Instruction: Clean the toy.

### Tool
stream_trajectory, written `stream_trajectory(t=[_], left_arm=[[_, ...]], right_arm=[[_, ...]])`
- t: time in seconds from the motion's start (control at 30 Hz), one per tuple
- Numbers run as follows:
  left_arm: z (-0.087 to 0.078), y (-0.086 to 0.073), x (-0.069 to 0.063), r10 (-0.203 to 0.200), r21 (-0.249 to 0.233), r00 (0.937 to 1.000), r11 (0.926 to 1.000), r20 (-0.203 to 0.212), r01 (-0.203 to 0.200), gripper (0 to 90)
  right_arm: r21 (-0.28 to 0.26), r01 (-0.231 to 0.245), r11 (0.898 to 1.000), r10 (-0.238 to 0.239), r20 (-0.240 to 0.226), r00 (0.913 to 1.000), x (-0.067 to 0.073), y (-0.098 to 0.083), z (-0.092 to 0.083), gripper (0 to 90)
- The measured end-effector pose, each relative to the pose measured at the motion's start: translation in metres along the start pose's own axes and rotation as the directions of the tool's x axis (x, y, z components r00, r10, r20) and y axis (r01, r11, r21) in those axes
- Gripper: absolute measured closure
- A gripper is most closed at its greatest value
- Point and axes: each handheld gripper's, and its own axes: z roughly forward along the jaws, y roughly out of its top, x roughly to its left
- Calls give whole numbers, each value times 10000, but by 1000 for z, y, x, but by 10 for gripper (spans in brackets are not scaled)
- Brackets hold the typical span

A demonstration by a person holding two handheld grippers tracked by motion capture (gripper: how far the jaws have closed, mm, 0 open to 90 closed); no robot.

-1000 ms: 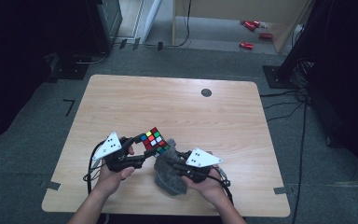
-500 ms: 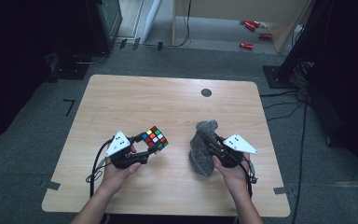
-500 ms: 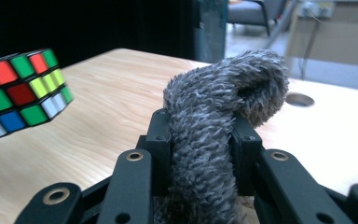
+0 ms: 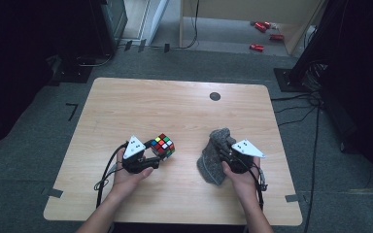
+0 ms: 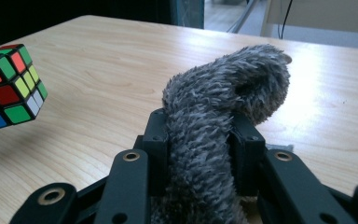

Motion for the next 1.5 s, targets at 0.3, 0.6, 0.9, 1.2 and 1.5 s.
stream_trajectory(t=[0.3, 0.6, 0.9, 1.2, 1.5], left_arm=[[7, -4, -5, 232, 523, 9995, 9984, -236, -219, 354], [12, -7, -6, 303, 940, 9992, 9952, -246, -279, 354], [16, -9, -7, 509, 1209, 9979, 9916, -391, -458, 354], [18, -10, -8, 670, 1367, 9968, 9888, -432, -605, 354], [21, -14, -7, 817, 1491, 9962, 9859, -307, -762, 354]], right_arm=[[450, 42, 9990, -38, -92, 10000, 2, -6, 7, 637], [1122, -29, 9937, 16, 115, 9999, 1, -14, 15, 635], [1426, -53, 9898, 25, 205, 9998, -1, -21, 20, 636], [1604, 31, 9870, -61, 179, 9998, -1, -24, 23, 636], [1749, 90, 9845, -115, 136, 9998, 0, -27, 25, 639]])
